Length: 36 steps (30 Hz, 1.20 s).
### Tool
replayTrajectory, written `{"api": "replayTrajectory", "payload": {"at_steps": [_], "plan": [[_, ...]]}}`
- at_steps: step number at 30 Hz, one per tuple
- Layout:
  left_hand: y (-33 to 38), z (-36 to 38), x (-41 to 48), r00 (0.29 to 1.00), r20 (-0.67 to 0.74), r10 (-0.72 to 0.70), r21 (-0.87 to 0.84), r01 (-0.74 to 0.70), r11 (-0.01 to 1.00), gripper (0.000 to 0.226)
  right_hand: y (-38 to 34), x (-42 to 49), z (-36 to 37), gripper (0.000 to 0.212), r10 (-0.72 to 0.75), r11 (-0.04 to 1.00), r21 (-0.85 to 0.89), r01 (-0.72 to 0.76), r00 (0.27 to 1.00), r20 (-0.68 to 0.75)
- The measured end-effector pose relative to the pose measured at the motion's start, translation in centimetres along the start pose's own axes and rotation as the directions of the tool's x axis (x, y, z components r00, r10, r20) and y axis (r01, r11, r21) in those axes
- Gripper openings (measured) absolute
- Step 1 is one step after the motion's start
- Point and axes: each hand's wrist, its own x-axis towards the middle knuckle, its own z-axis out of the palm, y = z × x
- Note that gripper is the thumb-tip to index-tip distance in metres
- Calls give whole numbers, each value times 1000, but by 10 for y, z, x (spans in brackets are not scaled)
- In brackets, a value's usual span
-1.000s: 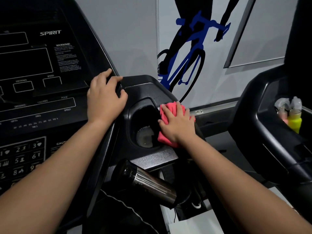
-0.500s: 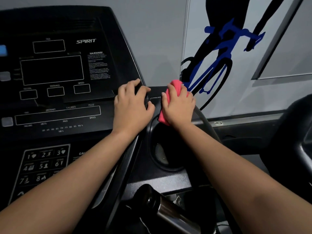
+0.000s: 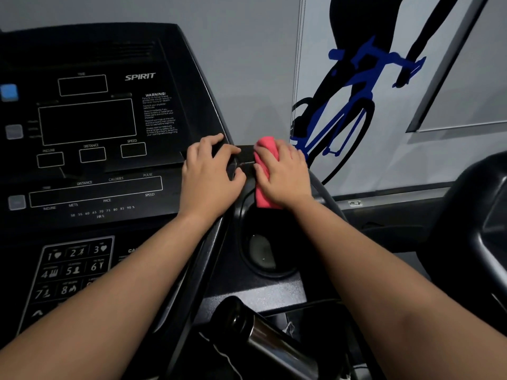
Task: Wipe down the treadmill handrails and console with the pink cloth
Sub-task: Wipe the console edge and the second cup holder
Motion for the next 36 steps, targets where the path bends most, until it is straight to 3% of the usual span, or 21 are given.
{"api": "replayTrajectory", "payload": {"at_steps": [4,8,13,18,21,25,30,33,36], "plan": [[0,-2,0,1000,9,-3,-13,3,1000,32,22,-14,-10,52,220,965,139,-223,975,37],[1,-3,-2,1000,19,-3,-19,3,1000,33,51,-39,-14,56,455,834,226,-503,860,231],[2,-3,-3,1000,25,-1,-15,2,1000,34,72,-72,-22,52,400,842,245,-481,861,314],[3,-2,-2,1000,14,9,10,-9,1000,34,59,-73,-24,56,508,823,127,-554,817,273],[3,-1,-2,1000,5,17,12,-17,1000,34,36,-57,-17,61,527,844,18,-536,835,155],[3,1,-2,1000,-11,18,6,-18,1000,30,5,-25,1,58,481,877,2,-481,877,-7],[0,5,0,998,-59,29,27,-28,999,22,-25,0,19,44,212,975,-12,-220,950,-229],[0,6,1,997,-74,24,35,-21,999,21,-34,1,28,29,44,995,-71,-65,963,-265],[0,6,1,998,-66,14,35,-11,999,21,-36,-5,31,28,-22,998,-59,8,970,-242]]}}
